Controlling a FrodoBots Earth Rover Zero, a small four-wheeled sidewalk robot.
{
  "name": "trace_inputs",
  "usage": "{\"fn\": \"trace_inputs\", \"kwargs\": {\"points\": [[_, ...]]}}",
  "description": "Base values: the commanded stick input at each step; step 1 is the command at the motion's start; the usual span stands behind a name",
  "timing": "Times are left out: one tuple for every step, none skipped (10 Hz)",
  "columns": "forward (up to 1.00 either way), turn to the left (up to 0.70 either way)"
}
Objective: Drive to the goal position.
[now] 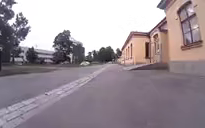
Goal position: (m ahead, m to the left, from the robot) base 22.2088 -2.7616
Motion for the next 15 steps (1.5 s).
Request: {"fn": "trace_inputs", "kwargs": {"points": [[0.45, 0.0], [0.45, 0.0], [0.45, 0.0], [0.45, 0.0], [0.45, 0.0], [0.45, 0.0], [0.45, 0.0], [0.45, 0.0], [0.45, 0.0], [0.45, 0.0], [0.45, 0.0], [0.45, 0.0], [0.45, 0.0], [0.45, 0.0], [0.45, 0.0]]}}
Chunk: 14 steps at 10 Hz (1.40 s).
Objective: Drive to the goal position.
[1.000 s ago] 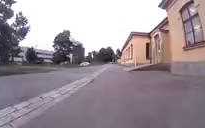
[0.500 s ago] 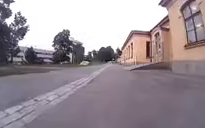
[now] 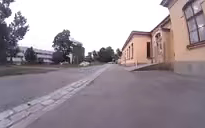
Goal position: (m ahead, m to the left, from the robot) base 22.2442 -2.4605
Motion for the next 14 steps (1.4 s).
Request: {"fn": "trace_inputs", "kwargs": {"points": [[0.45, 0.0], [0.45, 0.0], [0.45, 0.0], [0.45, 0.0], [0.45, 0.0], [0.45, 0.0], [0.45, 0.0], [0.45, 0.0], [0.45, 0.0], [0.45, 0.0], [0.45, 0.0], [0.45, 0.0], [0.45, 0.0], [0.45, 0.0]]}}
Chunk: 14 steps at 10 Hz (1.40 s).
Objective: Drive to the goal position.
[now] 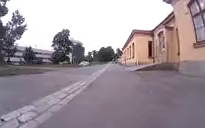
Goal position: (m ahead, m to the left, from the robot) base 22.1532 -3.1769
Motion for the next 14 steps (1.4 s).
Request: {"fn": "trace_inputs", "kwargs": {"points": [[0.45, 0.0], [0.45, 0.0], [0.45, 0.0], [0.45, 0.0], [0.45, 0.0], [0.45, 0.0], [0.45, 0.0], [0.45, 0.0], [0.45, 0.0], [0.45, 0.0], [0.45, 0.0], [0.45, -0.26], [0.45, -0.27], [0.45, -0.27]]}}
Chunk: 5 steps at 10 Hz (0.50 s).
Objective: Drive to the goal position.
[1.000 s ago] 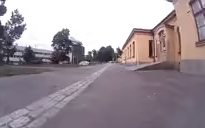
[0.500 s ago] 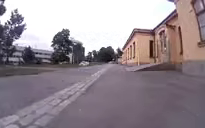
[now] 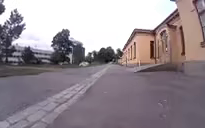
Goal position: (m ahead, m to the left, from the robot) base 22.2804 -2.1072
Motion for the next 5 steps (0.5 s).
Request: {"fn": "trace_inputs", "kwargs": {"points": [[0.45, -0.27], [0.45, -0.27], [0.45, -0.27], [0.45, -0.27], [0.45, -0.27]]}}
